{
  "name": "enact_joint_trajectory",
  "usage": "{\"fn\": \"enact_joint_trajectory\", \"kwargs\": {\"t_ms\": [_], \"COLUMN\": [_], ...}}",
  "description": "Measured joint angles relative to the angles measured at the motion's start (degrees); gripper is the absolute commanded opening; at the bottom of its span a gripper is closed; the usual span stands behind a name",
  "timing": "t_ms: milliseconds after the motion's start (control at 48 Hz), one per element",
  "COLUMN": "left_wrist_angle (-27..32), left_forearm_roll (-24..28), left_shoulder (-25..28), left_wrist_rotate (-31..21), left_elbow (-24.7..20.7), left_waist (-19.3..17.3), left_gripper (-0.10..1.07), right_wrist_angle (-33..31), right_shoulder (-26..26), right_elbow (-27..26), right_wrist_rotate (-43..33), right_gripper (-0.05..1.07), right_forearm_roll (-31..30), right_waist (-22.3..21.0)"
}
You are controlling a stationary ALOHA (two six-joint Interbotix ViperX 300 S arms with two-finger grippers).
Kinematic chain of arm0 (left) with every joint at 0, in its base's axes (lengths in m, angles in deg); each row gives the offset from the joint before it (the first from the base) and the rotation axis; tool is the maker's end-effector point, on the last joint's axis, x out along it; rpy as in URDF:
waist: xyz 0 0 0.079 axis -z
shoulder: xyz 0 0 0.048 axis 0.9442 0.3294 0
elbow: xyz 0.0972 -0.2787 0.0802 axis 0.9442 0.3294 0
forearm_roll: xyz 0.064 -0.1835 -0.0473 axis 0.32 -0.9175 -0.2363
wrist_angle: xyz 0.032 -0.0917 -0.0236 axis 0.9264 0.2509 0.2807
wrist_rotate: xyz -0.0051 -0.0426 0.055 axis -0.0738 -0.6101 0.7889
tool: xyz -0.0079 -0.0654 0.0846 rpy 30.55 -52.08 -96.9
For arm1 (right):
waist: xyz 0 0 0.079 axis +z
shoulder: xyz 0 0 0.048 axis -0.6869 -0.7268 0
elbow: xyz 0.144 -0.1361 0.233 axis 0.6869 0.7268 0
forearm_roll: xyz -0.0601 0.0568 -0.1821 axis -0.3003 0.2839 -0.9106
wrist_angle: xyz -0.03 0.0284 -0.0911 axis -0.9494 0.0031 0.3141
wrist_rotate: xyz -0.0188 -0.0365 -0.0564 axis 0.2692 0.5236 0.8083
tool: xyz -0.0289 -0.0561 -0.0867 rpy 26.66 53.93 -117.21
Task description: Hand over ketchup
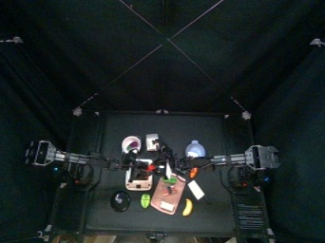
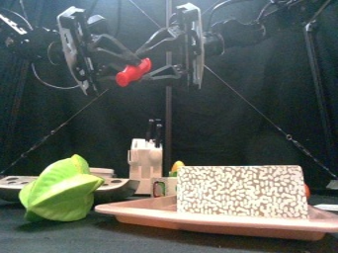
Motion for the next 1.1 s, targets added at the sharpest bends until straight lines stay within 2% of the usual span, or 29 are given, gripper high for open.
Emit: {"fn": "enact_joint_trajectory", "kwargs": {"t_ms": [396,542,833,1104], "left_wrist_angle": [0.00,0.00,0.00,-0.18], "left_forearm_roll": [0.18,0.18,-0.53,-0.53], "left_shoulder": [0.00,0.00,0.00,0.00], "left_wrist_rotate": [0.26,0.26,-0.18,0.09], "left_elbow": [0.00,0.00,0.00,0.35], "left_waist": [-0.18,-0.18,-0.26,-0.53], "left_gripper": [0.54,0.60,0.80,0.84], "right_wrist_angle": [0.26,0.18,0.09,-0.09], "right_shoulder": [0.00,0.00,0.00,-0.09], "right_elbow": [-0.09,0.00,0.00,0.44], "right_wrist_rotate": [-0.09,-0.26,-0.26,-0.26], "right_gripper": [0.59,0.59,0.59,0.59], "right_forearm_roll": [-0.79,-0.79,-0.88,-0.88], "right_waist": [0.09,0.09,0.09,0.00]}}
